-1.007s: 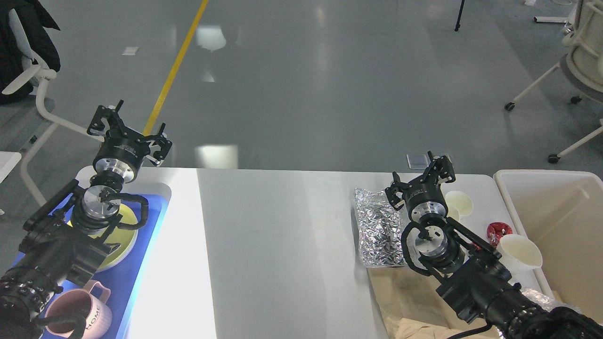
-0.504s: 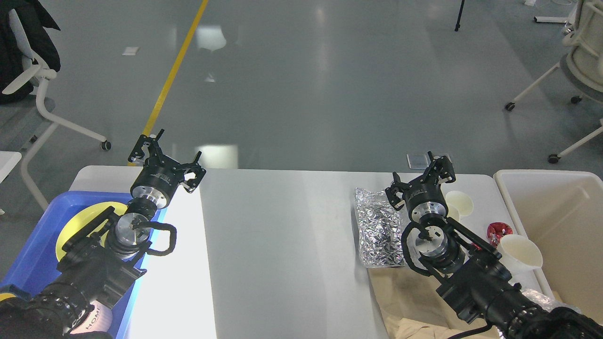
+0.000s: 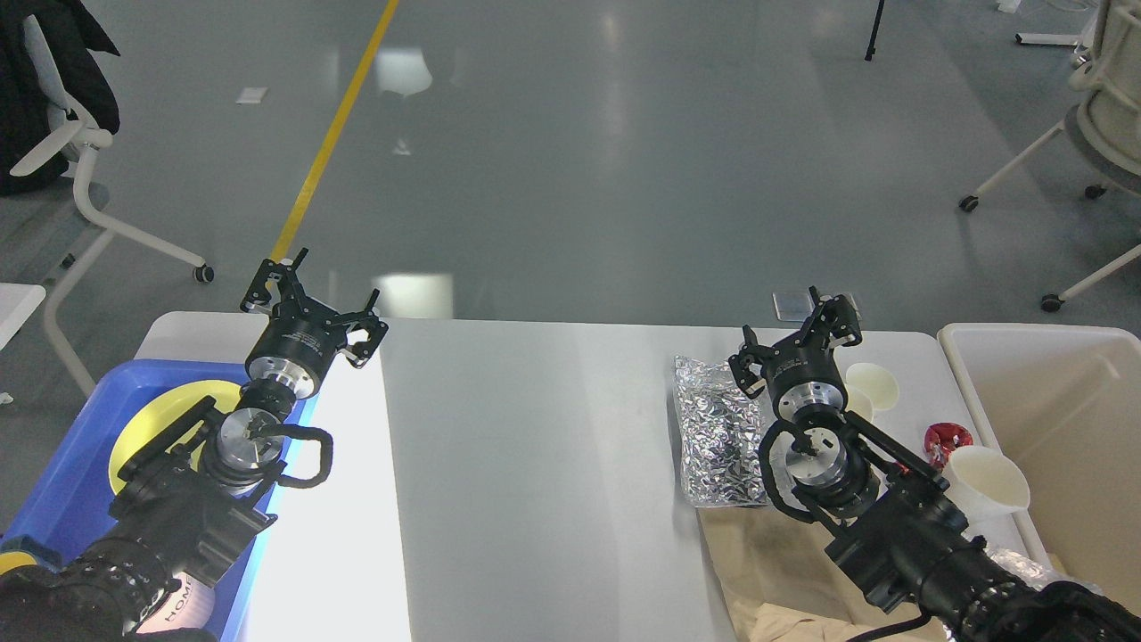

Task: Tidy desktop

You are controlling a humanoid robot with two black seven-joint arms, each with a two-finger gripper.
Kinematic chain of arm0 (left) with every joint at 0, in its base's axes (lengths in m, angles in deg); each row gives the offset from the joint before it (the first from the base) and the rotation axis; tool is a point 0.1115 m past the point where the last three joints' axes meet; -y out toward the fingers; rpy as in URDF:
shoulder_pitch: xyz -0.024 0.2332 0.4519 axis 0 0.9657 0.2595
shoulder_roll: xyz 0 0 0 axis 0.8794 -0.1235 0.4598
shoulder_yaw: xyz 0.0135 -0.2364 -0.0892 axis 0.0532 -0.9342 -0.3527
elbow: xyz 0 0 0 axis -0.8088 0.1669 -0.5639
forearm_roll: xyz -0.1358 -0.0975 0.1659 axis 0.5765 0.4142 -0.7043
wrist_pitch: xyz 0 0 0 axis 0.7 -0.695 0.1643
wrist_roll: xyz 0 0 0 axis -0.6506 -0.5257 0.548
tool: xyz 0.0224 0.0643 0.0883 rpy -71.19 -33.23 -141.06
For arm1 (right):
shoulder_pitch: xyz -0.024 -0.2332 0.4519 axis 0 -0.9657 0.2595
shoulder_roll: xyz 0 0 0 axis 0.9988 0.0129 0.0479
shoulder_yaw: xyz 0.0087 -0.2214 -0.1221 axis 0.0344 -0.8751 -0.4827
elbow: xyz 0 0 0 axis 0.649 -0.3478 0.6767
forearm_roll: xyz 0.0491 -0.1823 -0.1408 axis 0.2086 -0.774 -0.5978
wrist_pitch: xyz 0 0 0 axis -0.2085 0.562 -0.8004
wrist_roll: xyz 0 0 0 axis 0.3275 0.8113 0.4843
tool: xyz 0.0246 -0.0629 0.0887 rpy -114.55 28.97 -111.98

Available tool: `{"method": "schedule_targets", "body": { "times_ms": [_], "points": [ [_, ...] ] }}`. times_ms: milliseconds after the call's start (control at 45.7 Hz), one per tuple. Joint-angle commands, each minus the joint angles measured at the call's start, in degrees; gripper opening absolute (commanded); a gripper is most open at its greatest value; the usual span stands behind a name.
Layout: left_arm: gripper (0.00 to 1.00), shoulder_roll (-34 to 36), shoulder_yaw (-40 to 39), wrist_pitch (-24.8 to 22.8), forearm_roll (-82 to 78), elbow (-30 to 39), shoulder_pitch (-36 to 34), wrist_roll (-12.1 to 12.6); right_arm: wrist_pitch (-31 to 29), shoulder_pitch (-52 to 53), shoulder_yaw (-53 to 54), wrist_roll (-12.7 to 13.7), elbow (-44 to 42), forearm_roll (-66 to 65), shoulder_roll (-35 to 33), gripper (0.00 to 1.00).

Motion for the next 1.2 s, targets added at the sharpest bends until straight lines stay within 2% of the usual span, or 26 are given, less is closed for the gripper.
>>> {"method": "schedule_targets", "body": {
  "times_ms": [0,679,985,1095,1182],
  "points": [
    [0.98,0.0,0.0,0.0,0.0,0.0,0.0,0.0,0.0,0.0,0.0,0.0,-0.1,0.0,0.0,1.00],
    [0.98,0.0,0.0,0.0,0.0,0.0,0.0,0.0,0.1,0.2,0.0,0.1,-0.4,0.0,0.0,1.00],
    [0.98,0.0,0.0,0.0,0.0,0.1,0.0,0.0,1.1,4.6,-1.5,0.7,-2.7,1.9,0.8,1.00],
    [0.98,0.0,0.0,0.0,0.0,0.1,0.0,0.0,1.1,8.3,-3.2,0.7,-3.0,3.7,-0.8,1.00],
    [0.98,-0.1,0.0,-0.1,0.0,0.1,0.0,0.0,1.1,11.6,-7.4,0.7,-3.7,4.7,-5.1,1.00]
  ]
}}
